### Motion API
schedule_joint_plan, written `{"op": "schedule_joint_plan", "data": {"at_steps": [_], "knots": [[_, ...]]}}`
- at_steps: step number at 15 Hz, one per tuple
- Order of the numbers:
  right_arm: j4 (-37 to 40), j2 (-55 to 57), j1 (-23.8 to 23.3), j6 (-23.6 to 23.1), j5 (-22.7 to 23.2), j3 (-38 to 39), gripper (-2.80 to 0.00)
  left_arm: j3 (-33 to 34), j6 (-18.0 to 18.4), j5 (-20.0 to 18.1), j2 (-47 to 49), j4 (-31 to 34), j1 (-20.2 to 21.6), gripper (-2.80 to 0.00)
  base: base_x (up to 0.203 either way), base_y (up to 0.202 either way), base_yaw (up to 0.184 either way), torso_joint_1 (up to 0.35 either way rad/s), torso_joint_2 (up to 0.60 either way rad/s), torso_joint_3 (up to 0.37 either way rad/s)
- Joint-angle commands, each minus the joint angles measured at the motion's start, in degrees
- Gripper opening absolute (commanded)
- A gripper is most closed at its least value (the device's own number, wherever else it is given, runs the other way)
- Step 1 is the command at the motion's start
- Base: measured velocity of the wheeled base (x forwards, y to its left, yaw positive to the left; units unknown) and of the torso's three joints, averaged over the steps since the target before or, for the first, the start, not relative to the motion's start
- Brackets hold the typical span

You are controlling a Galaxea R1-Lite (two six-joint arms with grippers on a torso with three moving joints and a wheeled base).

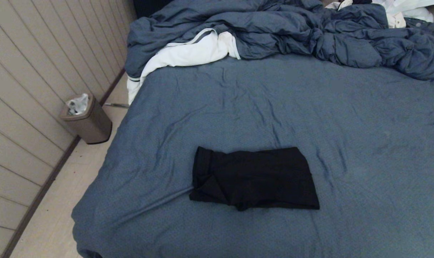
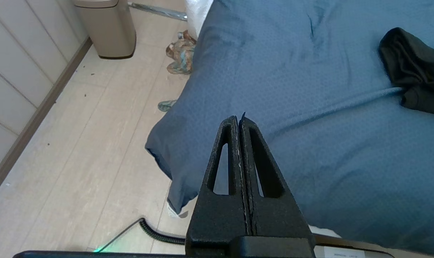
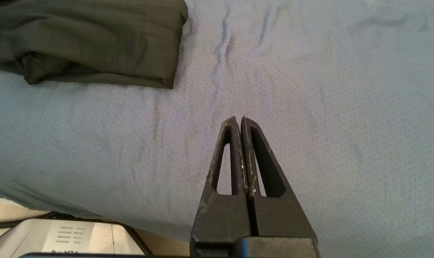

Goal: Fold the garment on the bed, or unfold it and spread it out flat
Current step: Unford the black T-shirt

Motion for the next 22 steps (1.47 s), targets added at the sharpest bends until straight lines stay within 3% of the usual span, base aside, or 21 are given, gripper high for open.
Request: {"op": "schedule_joint_plan", "data": {"at_steps": [1,12,15,18,22], "knots": [[0.0,0.1,0.0,0.0,0.0,0.0,-2.80,0.0,-0.1,0.0,0.1,0.0,0.0,-2.80,0.000,0.000,0.000,0.000,0.00,0.000],[0.4,0.2,0.1,-1.2,0.6,-0.3,-2.80,0.0,-0.1,0.0,0.1,0.0,0.0,-2.80,0.000,0.000,0.000,0.000,0.00,0.000],[3.5,0.4,0.1,-1.3,0.7,-2.0,-2.80,0.0,-0.1,0.0,0.1,0.0,0.0,-2.80,0.000,0.000,0.000,0.000,0.00,0.000],[11.4,8.1,0.1,-1.4,3.8,-14.6,-2.80,0.0,-0.1,0.0,0.1,0.0,0.0,-2.80,0.000,0.000,0.000,0.000,0.00,0.000],[13.7,29.6,0.5,1.4,6.6,-35.3,-2.80,0.0,-0.1,0.0,0.1,0.0,0.0,-2.80,0.000,0.000,0.000,0.000,0.00,0.000]]}}
